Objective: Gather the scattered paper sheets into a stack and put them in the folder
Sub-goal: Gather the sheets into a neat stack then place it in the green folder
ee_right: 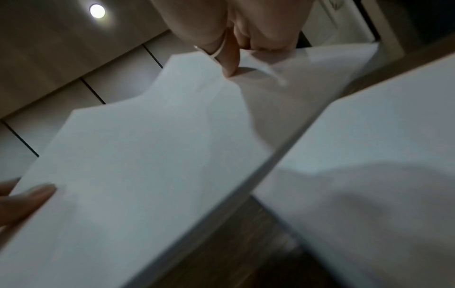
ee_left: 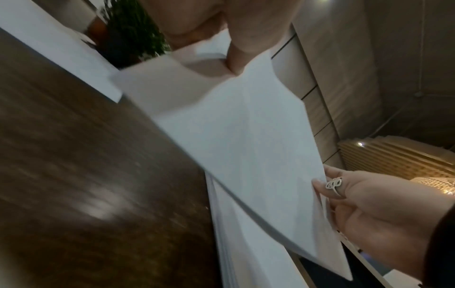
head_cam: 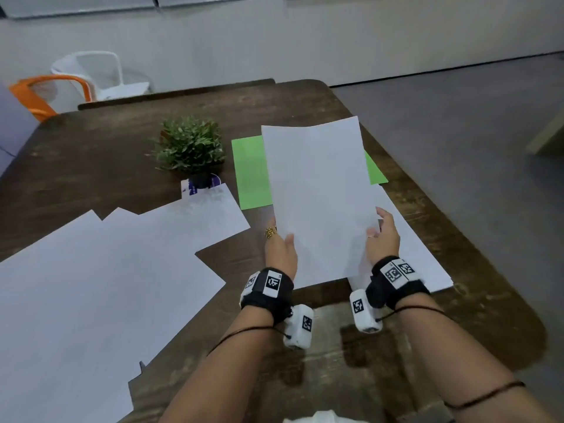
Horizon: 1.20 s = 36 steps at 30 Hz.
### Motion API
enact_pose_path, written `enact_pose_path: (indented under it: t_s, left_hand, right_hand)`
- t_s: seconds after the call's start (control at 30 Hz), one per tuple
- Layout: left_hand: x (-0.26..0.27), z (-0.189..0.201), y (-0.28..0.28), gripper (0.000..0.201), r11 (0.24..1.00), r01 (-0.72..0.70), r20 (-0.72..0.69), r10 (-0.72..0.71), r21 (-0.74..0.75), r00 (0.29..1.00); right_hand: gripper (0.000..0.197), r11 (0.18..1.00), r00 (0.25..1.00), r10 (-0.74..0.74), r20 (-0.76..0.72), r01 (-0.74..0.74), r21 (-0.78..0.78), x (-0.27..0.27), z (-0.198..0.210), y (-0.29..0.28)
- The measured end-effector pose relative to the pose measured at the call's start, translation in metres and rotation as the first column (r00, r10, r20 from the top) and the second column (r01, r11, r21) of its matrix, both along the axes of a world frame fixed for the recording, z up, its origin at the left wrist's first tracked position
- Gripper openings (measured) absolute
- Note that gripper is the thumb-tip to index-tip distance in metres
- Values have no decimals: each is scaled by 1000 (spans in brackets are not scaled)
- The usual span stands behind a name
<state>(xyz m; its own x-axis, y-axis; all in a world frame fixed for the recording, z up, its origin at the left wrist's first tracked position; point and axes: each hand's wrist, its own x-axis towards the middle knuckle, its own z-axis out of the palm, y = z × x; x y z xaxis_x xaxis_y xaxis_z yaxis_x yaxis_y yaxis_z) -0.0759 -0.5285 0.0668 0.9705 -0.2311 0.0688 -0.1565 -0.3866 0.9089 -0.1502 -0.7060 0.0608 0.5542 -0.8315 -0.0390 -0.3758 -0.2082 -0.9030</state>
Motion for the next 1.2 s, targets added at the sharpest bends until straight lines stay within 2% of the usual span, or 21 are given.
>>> enact_pose_path:
  t_s: [0.1, 0.2, 0.4, 0.57, 0.67, 0.73, 0.83, 0.93, 1.03, 1.2]
  left_hand:
    - [-10, -6, -39, 44, 996, 64, -87, -59, 65, 995]
    - [-16, -24, -74, 41, 962, 157, -204, -111, 223, 973]
    - [-38, -67, -111, 45, 902, 281, -342, -164, 327, 925]
    - [-47, -79, -118, 68, 838, 288, -313, -149, 463, 938]
    - [-47, -79, -113, 101, 857, 209, -238, -105, 471, 966]
    - [-43, -77, -107, 109, 876, 137, -167, -66, 463, 984]
    - [-35, -70, -80, 105, 899, 38, -73, -7, 437, 997]
    - [-27, -59, -27, 97, 881, -60, 9, 63, 469, 998]
    - [-22, -55, 49, 86, 792, -119, 24, 130, 598, 991]
    - [-28, -64, 196, 76, 630, -169, -73, 340, 758, 938]
  right_hand:
    - [60, 999, 998, -25, -59, 24, -22, -19, 7, -35]
    - [61, 997, 981, -9, -192, -6, -79, -36, 5, -68]
    - [54, 989, 896, 62, -439, -116, -96, -54, -20, -112]
    - [52, 971, 834, 106, -542, -204, -123, -56, -44, -130]
    - [69, 929, 711, 93, -698, -314, -196, -56, -54, -131]
    - [76, 889, 713, 107, -693, -380, -254, -51, -53, -123]
    - [68, 801, 731, 264, -630, -530, -279, -38, -46, -92]
    - [54, 689, 693, 514, -506, -684, -237, -20, -42, -41]
    - [44, 574, 582, 690, -431, -802, -165, -3, -41, 20]
    - [40, 341, 355, 799, -486, -932, -121, 14, -51, 126]
